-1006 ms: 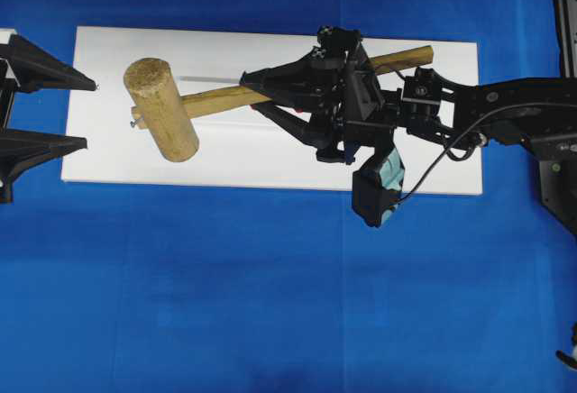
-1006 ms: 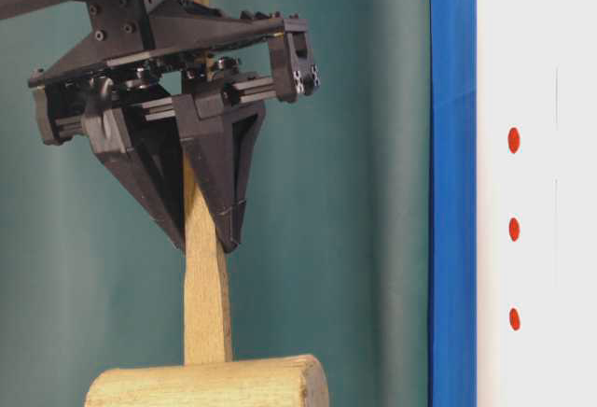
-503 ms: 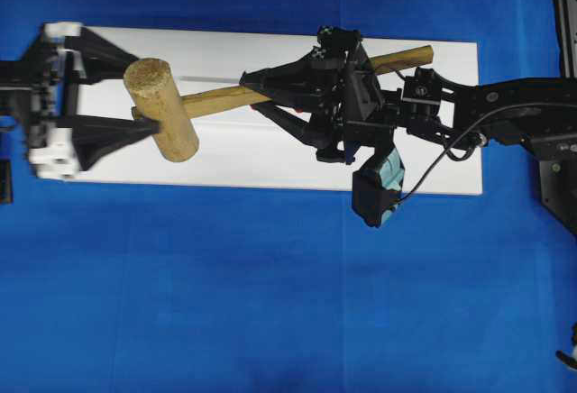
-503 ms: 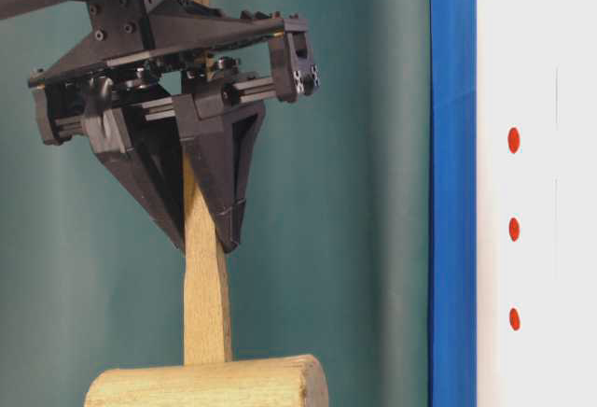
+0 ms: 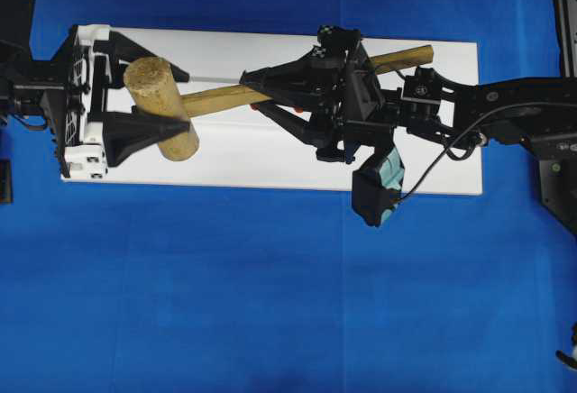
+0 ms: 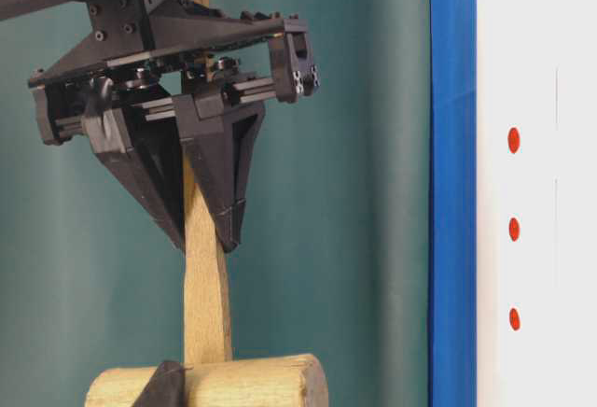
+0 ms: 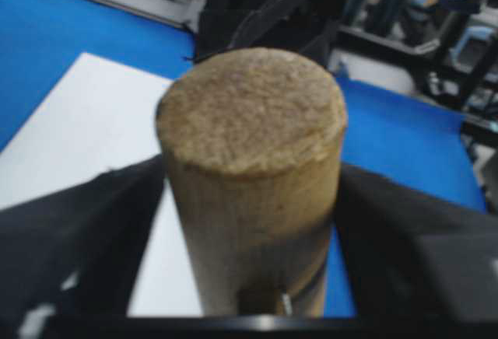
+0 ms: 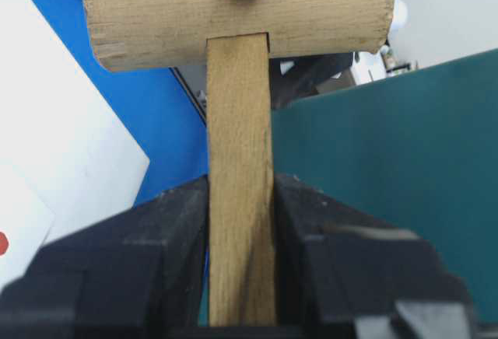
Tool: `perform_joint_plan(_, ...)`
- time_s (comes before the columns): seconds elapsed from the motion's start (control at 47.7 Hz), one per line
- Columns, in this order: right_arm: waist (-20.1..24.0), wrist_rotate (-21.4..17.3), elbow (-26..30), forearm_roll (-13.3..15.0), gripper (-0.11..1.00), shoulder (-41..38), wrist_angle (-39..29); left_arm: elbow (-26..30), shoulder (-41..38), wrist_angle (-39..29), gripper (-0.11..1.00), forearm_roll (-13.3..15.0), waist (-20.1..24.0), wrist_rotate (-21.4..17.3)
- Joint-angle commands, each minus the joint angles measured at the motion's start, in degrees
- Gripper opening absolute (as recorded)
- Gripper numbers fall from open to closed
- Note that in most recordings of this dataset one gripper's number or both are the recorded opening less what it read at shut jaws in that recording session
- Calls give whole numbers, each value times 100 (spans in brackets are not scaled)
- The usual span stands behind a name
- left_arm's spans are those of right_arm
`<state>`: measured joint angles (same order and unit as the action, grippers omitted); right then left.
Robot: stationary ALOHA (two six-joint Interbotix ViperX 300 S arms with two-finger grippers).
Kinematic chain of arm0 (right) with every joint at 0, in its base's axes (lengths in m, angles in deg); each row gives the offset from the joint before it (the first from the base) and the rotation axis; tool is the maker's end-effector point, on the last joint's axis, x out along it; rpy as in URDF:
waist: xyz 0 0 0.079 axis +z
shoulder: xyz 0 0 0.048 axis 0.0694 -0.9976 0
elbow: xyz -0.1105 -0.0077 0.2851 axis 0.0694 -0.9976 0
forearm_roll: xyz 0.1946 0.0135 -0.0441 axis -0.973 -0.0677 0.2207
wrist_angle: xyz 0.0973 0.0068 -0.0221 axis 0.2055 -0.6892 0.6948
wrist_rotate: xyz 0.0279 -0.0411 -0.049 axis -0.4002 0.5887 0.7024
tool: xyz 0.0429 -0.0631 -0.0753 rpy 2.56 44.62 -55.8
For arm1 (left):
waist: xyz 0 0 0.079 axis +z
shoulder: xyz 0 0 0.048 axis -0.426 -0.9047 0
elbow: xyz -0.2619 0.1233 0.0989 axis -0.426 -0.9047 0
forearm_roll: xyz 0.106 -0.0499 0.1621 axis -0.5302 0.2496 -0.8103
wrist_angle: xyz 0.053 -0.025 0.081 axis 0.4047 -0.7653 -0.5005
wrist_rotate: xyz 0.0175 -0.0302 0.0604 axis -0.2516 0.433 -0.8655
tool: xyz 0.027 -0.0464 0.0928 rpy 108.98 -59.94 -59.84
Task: Hit the mark with a hammer.
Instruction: 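Close the left gripper on the mallet head to steady it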
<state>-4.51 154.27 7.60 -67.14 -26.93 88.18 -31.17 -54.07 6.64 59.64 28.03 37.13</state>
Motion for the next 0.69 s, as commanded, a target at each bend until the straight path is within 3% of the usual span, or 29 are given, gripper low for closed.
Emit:
perform_joint_plan(0.0,-26,-26,114,-18,10,202,79,132,18,26,57,9,-44,0)
perform_joint_plan(0.042,-26,-26,114,-35,10,211,70,123,18,26,45,0,-70,-9)
perform_joint_plan(0.063,-26,-26,114,-35,10,211,79,123,18,18,44,-9,-88,-9)
perform_joint_plan(0.419,-35,-35,123,-237,12,211,-44,97,62,-53,45,-9,-123,-44)
perform_joint_plan(0.503,-35,-35,123,-272,27,211,-44,88,62,-53,45,-9,-123,-44)
perform_joint_plan(0.67,-35,-53,132,-589,77,220,-53,88,70,-53,45,-9,-114,-114)
